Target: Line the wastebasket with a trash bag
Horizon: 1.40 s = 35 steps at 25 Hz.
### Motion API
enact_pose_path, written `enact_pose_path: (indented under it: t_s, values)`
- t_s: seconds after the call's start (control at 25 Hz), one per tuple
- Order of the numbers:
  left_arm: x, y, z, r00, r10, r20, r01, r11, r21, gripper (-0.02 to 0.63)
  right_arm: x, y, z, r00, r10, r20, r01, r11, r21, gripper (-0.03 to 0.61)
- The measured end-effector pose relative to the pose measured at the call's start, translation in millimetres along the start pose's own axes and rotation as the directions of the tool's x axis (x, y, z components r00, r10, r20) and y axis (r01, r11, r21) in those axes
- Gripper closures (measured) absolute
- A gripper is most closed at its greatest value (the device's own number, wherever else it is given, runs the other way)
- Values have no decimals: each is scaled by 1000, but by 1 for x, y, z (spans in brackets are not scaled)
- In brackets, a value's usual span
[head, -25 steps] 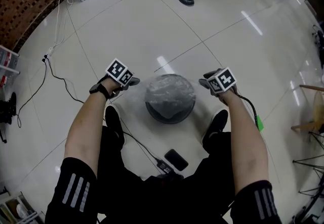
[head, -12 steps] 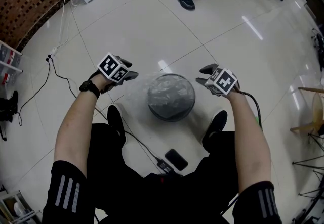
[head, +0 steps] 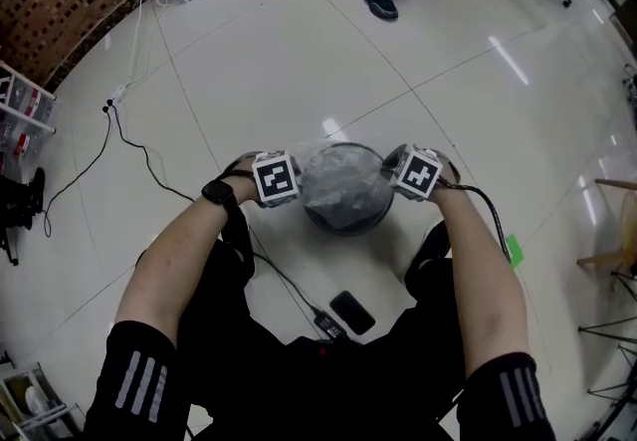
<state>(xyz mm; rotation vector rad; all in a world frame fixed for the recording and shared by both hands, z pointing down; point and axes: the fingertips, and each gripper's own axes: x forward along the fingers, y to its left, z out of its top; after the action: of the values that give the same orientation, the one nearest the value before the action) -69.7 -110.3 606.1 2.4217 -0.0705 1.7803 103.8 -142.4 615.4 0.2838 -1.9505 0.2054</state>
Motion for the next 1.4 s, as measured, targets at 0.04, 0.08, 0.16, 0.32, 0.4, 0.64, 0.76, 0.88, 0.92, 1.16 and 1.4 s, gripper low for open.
enact_pose_path:
  t_s: [0.04, 0.08, 0.16, 0.32, 0.4, 0.64, 0.76, 0.88, 0.92, 1.16, 1.4]
  values:
    - [-3, -1, 2, 1000, 19, -3, -19, 1000, 25, 523, -4, 3, -2, 1000, 7, 1, -7, 1000, -5, 557]
    - [-8, -3, 8, 999, 32, 15, -33, 999, 43, 573, -10, 7, -2, 1000, 14, 12, -14, 1000, -11, 569]
    - [-21, -8, 20, 997, 44, 62, -47, 997, 57, 618, -24, 16, -2, 998, 38, 39, -38, 999, -13, 571]
    - [-33, -39, 29, 995, 4, 96, -13, 996, 85, 618, -42, 45, -21, 991, 124, 48, -123, 992, -14, 571]
    - [-26, -65, 27, 996, -40, 76, 31, 993, 111, 620, -44, 65, -33, 984, 176, 37, -175, 984, -20, 571]
    - [3, -129, 23, 989, -143, 22, 136, 973, 187, 618, -22, 116, -68, 952, 303, -33, -304, 953, -18, 571]
    - [23, -145, 19, 986, -169, 0, 167, 970, 174, 618, -6, 130, -86, 940, 330, -86, -331, 944, 0, 570]
    - [44, -153, 13, 984, -179, -19, 180, 972, 152, 618, 13, 138, -98, 929, 356, -99, -355, 934, 31, 569]
    - [50, -152, 8, 984, -176, -26, 178, 974, 140, 618, 19, 138, -99, 929, 356, -99, -354, 934, 38, 569]
    - [92, -147, -19, 989, -134, -63, 138, 988, 74, 617, 60, 133, -103, 942, 332, -56, -326, 941, 89, 569]
    - [133, -119, -40, 998, -36, -47, 33, 998, -60, 615, 85, 126, -107, 962, 269, -33, -260, 951, 168, 569]
